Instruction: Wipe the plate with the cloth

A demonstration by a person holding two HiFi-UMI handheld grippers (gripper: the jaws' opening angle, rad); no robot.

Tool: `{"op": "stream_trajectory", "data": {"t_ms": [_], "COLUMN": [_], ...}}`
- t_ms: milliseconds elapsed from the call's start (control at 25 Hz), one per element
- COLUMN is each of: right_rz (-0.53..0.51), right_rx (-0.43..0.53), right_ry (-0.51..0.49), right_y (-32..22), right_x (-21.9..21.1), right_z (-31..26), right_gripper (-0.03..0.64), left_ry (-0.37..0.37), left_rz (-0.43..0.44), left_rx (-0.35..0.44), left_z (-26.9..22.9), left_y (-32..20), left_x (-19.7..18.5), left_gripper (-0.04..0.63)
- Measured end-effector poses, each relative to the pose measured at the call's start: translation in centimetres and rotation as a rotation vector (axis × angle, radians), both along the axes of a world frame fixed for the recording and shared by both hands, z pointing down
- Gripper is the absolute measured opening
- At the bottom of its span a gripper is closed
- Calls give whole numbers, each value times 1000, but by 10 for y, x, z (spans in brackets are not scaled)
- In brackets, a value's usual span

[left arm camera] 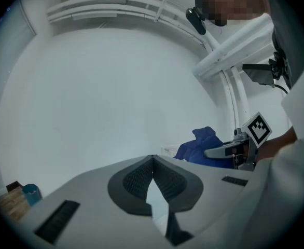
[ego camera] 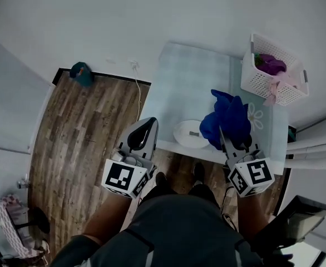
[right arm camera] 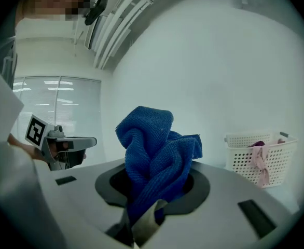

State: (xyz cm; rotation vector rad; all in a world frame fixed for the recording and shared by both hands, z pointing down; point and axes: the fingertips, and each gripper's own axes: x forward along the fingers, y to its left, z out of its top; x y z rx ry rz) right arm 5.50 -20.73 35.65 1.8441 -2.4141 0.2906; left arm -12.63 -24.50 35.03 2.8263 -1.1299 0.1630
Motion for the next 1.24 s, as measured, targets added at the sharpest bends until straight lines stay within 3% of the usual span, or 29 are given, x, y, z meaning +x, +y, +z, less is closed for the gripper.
{"op": "stream_trajectory", "data": {"t_ms": [160, 360, 720, 1240], "right_rz": [100, 123, 136, 159], "right_rx": [4, 39, 64, 83], "right_ry": [-22, -2, -22, -23], "right_y": [11, 22, 41, 53], "right_x": [-2, -1, 10, 33], "right_z": [-3, -18, -28, -34], "right_gripper": [135, 135, 135, 135], "left_ry": [84, 136, 103, 99], "left_rz": [17, -38, -81, -74], "left_rx": [36, -11, 55, 48], "left_z": [-6, -13, -37, -37], "left_y": [-4, -5, 11, 23], "left_x": [-6, -15, -5, 19], "left_gripper": [9, 8, 8, 8]}}
